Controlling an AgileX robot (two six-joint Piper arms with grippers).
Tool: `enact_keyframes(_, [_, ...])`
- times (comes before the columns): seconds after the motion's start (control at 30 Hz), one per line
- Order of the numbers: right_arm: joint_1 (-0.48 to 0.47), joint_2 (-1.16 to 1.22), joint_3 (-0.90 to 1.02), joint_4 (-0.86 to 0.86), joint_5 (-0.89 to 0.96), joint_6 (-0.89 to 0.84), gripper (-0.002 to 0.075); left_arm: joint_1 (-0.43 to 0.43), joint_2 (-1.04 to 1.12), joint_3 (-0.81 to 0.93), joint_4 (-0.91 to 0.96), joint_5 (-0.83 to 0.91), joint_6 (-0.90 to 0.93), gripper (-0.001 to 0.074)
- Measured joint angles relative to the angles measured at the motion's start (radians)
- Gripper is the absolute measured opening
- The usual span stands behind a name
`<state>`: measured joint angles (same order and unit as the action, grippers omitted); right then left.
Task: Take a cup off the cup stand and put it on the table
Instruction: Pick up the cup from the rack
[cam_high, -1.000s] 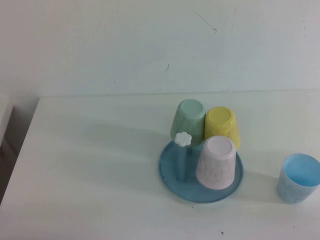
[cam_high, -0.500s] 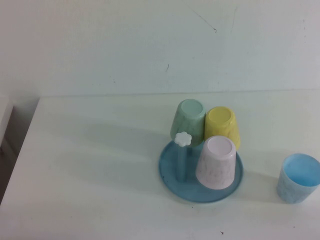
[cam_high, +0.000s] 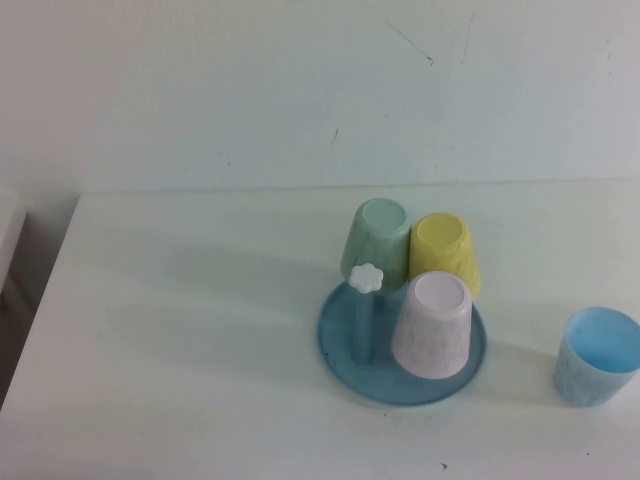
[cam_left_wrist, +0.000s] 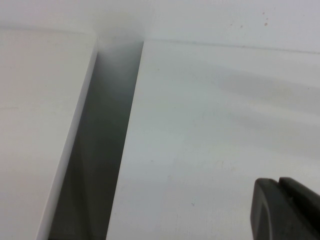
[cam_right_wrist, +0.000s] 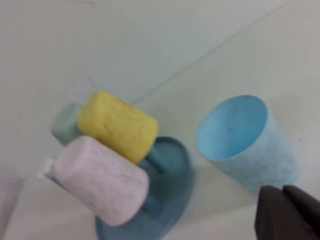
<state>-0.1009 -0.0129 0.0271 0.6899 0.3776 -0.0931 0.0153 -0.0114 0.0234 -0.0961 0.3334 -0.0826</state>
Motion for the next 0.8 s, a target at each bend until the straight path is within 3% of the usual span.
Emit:
enact_keyframes(0.1, [0.0,0.0,0.0,0.118,0.0,0.011,-0.0003,0.0,0.0,0.0,0.0,0.0,-0.004,-0.0002])
enact_keyframes(0.2, [0.0,0.0,0.0,0.13,0.0,-0.023,-0.0003,0.0,0.0,0.0,0.0,0.0,-0.004,-0.0002])
enact_keyframes(0.47, [0.0,0.0,-0.035,0.134,0.036,-0.336,-0.0003,0.0,0.0,0.0,0.0,0.0,-0.002,-0.0002])
enact_keyframes(0.63, [0.0,0.158,-0.284,0.013,0.248,-0.444,-0.0003,0.0,0.0,0.0,0.0,0.0,-0.002,-0.0002])
enact_keyframes(0.8, [0.006,0.488,-0.58,-0.148,0.502,-0.487,-0.0003,0.0,0.0,0.0,0.0,0.0,-0.002,-0.0002])
